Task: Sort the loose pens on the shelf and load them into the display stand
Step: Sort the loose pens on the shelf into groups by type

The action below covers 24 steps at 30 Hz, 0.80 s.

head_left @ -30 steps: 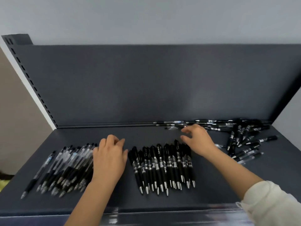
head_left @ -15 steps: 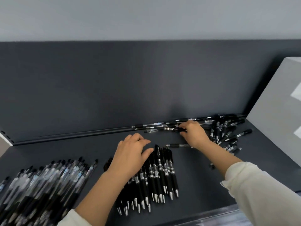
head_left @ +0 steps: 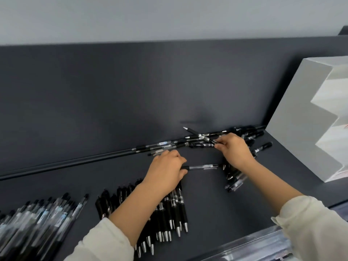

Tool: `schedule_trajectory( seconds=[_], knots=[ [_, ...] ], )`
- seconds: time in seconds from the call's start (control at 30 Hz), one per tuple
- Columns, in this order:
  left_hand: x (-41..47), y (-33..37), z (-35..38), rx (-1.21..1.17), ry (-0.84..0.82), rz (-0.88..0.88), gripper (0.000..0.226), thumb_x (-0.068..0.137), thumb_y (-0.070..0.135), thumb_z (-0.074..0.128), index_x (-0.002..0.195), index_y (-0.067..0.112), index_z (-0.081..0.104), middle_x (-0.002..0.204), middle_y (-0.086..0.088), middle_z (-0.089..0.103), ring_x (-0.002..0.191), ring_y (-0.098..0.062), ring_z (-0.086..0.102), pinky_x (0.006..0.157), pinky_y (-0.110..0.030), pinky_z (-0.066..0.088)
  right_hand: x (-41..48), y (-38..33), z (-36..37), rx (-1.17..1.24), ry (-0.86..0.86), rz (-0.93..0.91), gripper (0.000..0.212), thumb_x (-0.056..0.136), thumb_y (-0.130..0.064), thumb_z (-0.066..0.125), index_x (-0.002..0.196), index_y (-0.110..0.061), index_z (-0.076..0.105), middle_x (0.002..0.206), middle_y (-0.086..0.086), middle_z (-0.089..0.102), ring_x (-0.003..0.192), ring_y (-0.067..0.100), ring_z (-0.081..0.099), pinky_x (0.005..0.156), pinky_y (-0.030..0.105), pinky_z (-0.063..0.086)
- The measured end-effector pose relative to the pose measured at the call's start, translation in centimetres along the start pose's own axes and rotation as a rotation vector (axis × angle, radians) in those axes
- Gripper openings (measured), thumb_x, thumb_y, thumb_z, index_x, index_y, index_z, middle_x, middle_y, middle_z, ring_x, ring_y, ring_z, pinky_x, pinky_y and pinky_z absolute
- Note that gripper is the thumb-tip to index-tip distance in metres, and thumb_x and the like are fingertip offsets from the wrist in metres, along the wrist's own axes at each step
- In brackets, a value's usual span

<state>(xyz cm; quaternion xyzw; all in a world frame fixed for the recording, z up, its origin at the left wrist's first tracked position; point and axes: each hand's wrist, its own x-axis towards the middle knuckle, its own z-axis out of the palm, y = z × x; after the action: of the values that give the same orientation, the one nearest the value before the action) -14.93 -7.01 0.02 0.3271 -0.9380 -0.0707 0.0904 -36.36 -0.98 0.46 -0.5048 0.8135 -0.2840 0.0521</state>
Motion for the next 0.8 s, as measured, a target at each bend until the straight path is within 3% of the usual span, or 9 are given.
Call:
schedule_trajectory(
  seconds=[0.13, 0.23, 0.33, 0.5, 0.63, 0.8],
  knots=[
    [2.2, 1.1, 1.3, 0.095, -0.108, 0.009, 0.036, 0.094, 0.032, 0.053, 0.128, 0.018, 0.056, 0.126, -0.002, 0.051, 0.119, -0.023, 0.045, 0.096, -0.038, 0.041, -1.8, 1.9, -2.1, -0.011, 0.017, 0.054, 0.018, 0.090, -0.017, 0.061, 0.098, -0.003, 0.068, 0.096, 0.013, 0.057, 0.089, 0.029, 0.056, 0.080, 0.034, 0.044],
    [2.9, 1.5, 1.9, 0.081, -0.094, -0.016, 0.026, 0.096, 0.028, 0.050, 0.117, 0.020, 0.063, 0.117, -0.002, 0.055, 0.111, -0.023, 0.052, 0.087, -0.035, 0.044, -2.6, 2.9, -2.8, 0.024, 0.041, 0.083, 0.018, 0.090, -0.018, 0.061, 0.099, -0.006, 0.069, 0.096, 0.012, 0.058, 0.089, 0.027, 0.057, 0.081, 0.034, 0.045],
    [3.0, 1.6, 1.5, -0.018, 0.005, -0.062, 0.019, 0.095, 0.027, 0.051, 0.106, 0.024, 0.066, 0.109, 0.002, 0.056, 0.107, -0.020, 0.052, 0.078, -0.031, 0.040, -3.1, 3.5, -3.2, 0.067, 0.082, 0.106, 0.019, 0.090, -0.020, 0.062, 0.102, -0.007, 0.069, 0.098, 0.010, 0.060, 0.089, 0.024, 0.057, 0.083, 0.033, 0.045],
    [1.1, -0.6, -1.5, -0.116, 0.272, -0.197, 0.017, 0.094, 0.025, 0.053, 0.106, 0.020, 0.064, 0.102, 0.001, 0.061, 0.101, -0.020, 0.054, 0.078, -0.034, 0.046, -3.0, 2.7, -3.1, 0.133, 0.134, 0.053, 0.021, 0.091, -0.019, 0.060, 0.107, -0.008, 0.068, 0.094, 0.005, 0.057, 0.087, 0.018, 0.053, 0.078, 0.025, 0.037],
    [-2.2, -4.3, -3.4, -0.142, 0.324, -0.420, 0.015, 0.092, 0.022, 0.057, 0.103, 0.015, 0.065, 0.099, -0.004, 0.064, 0.091, -0.022, 0.057, 0.073, -0.036, 0.048, -2.7, 0.2, -1.7, 0.174, 0.026, -0.092, 0.020, 0.087, -0.011, 0.064, 0.106, -0.007, 0.069, 0.091, 0.000, 0.052, 0.085, 0.014, 0.051, 0.080, 0.019, 0.034],
    [-7.8, -6.9, -4.2, -0.156, 0.346, -0.589, 0.022, 0.091, 0.019, 0.060, 0.111, 0.011, 0.066, 0.102, -0.007, 0.067, 0.094, -0.025, 0.060, 0.076, -0.032, 0.043, -3.0, -2.9, -0.1, 0.176, -0.291, -0.367, 0.019, 0.082, -0.004, 0.068, 0.099, -0.011, 0.072, 0.087, -0.006, 0.052, 0.078, 0.003, 0.052, 0.076, 0.015, 0.039]
  ],
)
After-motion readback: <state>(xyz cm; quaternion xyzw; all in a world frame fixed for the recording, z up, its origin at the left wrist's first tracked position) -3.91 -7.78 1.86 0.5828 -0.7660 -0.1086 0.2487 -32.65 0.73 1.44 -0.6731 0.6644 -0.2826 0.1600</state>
